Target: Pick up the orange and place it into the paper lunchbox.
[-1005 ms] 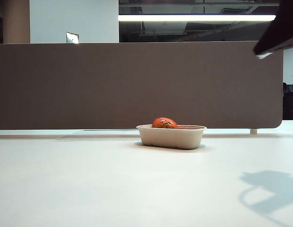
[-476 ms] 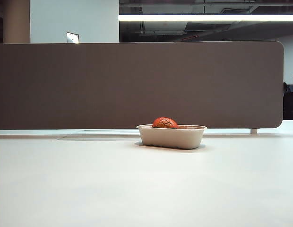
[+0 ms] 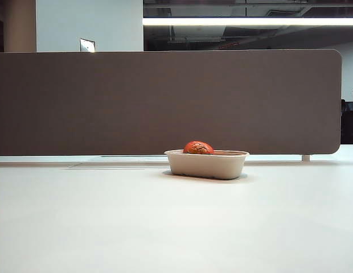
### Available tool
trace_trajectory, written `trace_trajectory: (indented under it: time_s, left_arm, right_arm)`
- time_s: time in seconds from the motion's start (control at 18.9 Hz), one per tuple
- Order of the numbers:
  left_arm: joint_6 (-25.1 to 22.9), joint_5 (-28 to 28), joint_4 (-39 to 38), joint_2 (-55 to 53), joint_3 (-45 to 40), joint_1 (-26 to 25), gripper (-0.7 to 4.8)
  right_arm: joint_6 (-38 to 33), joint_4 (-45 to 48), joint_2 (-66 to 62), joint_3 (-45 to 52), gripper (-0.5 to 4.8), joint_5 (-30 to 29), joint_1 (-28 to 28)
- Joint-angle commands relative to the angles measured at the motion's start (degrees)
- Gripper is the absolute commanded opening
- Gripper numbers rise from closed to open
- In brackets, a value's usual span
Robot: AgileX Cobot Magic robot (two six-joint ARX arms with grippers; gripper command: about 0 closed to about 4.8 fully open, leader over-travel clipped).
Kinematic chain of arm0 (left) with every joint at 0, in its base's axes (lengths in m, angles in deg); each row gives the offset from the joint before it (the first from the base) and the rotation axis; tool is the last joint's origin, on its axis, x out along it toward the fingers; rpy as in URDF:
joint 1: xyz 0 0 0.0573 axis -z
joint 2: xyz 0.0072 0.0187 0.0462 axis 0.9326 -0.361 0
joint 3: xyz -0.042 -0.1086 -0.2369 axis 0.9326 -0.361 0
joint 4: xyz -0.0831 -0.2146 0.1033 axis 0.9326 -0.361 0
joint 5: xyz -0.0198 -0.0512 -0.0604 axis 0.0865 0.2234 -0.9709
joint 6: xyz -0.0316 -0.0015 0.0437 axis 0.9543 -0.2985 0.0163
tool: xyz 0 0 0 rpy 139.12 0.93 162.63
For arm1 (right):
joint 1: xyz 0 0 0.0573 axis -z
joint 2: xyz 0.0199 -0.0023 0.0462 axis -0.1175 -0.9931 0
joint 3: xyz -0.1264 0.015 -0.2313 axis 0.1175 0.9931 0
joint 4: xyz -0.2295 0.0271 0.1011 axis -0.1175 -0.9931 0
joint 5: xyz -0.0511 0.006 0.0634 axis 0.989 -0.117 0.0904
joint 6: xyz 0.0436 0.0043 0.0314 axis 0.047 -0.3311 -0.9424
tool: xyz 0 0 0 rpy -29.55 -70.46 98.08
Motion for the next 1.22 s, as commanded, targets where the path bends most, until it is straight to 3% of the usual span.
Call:
trace_trajectory:
  time_s: [0.05, 0.63, 1.22]
  left_arm:
    - [0.17, -0.17, 0.48, 0.20, -0.09, -0.04, -0.05]
    - [0.20, -0.17, 0.48, 0.20, -0.09, -0.04, -0.05]
    - [0.17, -0.17, 0.48, 0.20, -0.09, -0.04, -0.05]
  right_arm:
    - [-0.44, 1.79, 0.57, 0.94, -0.05, -2.21, 2.23]
    - [-1.44, 0.28, 0.57, 0.94, -0.05, 3.54, 2.29]
    - [-3.91, 0.31, 0.57, 0.90, -0.05, 3.41, 2.27]
